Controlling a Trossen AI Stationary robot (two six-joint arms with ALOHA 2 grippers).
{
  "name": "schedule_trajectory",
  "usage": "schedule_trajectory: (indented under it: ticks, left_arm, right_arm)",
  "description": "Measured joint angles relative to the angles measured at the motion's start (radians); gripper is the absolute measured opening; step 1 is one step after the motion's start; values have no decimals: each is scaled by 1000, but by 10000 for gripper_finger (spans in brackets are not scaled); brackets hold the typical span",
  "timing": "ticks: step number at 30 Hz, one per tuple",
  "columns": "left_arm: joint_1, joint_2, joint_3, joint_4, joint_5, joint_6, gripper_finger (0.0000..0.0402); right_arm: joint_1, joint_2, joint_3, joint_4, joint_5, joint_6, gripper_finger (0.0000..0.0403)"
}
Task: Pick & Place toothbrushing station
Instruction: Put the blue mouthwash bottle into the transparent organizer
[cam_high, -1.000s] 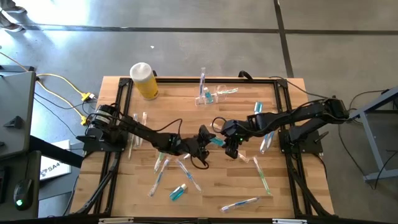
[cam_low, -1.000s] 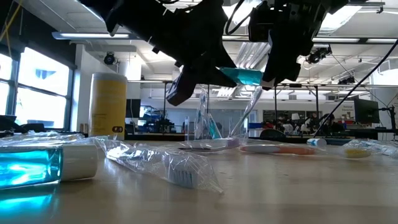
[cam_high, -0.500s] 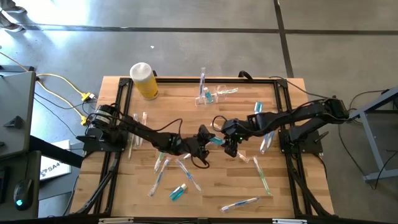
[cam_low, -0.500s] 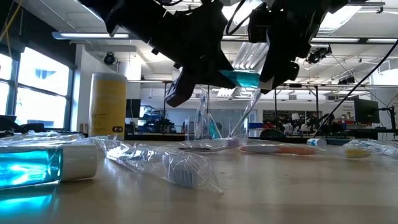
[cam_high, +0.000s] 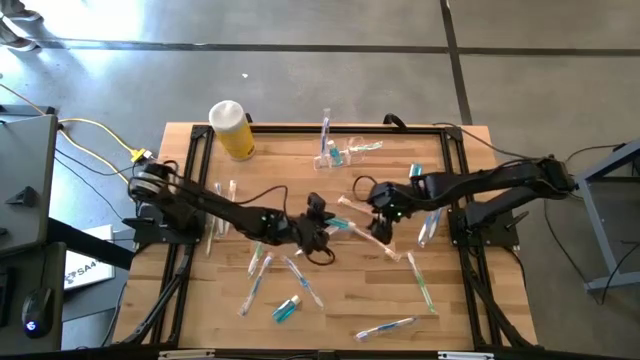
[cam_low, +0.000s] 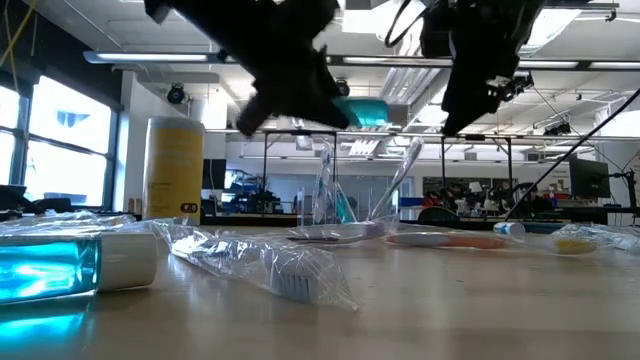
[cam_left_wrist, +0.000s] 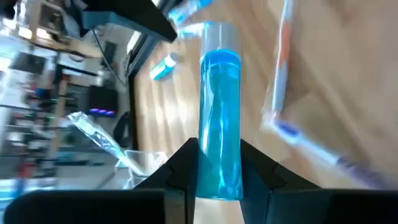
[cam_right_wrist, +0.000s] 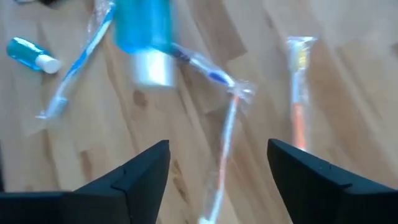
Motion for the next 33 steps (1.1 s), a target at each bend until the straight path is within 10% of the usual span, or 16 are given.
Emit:
schedule_trajectory:
  ticks: [12,21,33]
  left_arm:
    - [129,-256,2,-90,645,-488,72]
    - [122,-204,1,-5,700,-533,72]
    - [122,-205,0,32,706,-532,72]
  right_arm:
    - [277,-43,0,359,380,-235,254]
    - [436,8,0,566,703,-437,254]
    - [415,84,0,638,705,-471,254]
